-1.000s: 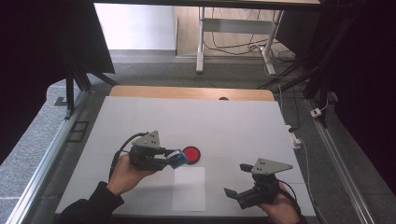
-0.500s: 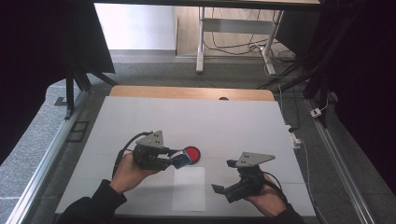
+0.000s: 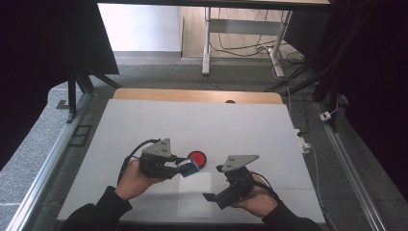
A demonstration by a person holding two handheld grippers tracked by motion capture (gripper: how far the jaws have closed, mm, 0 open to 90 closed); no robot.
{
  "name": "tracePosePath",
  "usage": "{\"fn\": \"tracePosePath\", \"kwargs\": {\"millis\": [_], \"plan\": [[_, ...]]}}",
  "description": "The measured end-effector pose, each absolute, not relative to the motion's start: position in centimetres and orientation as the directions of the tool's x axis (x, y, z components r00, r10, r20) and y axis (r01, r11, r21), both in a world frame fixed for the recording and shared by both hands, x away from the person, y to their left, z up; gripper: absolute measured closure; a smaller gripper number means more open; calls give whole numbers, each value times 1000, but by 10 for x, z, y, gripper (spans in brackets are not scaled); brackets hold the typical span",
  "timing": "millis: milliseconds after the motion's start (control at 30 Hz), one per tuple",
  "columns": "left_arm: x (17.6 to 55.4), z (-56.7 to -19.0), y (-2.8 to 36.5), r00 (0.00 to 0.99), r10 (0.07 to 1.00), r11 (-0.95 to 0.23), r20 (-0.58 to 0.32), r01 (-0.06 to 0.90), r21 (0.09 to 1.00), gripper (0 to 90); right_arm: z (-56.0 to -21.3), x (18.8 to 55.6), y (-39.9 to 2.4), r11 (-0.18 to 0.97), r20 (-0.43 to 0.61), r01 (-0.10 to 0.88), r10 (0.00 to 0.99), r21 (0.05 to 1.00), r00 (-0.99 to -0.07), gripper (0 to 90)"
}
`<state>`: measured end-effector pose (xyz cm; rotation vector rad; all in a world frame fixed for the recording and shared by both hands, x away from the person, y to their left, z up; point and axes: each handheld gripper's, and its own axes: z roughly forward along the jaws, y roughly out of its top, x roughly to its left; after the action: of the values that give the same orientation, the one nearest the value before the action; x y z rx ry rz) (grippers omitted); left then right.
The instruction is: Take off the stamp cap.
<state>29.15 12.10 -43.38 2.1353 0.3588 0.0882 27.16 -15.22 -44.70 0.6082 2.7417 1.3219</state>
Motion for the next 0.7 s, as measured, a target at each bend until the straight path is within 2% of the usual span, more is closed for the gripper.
{"fn": "tracePosePath", "kwargs": {"millis": [267, 633, 667, 700], "plan": [[290, -436, 119, 969, 236, -527, -75, 192, 828, 695, -451, 279, -139, 583, 130, 293, 305, 758, -943, 17], [287, -438, 115, 986, 146, -543, -75, 144, 827, 695, -455, 291, -126, 603, 145, 236, 196, 762, -970, 210], [287, -439, 114, 988, 136, -544, -73, 136, 828, 695, -455, 293, -125, 614, 146, 223, 174, 757, -974, 296], [287, -439, 114, 988, 136, -544, -73, 136, 828, 695, -455, 294, -125, 612, 143, 214, 163, 761, -976, 320]]}}
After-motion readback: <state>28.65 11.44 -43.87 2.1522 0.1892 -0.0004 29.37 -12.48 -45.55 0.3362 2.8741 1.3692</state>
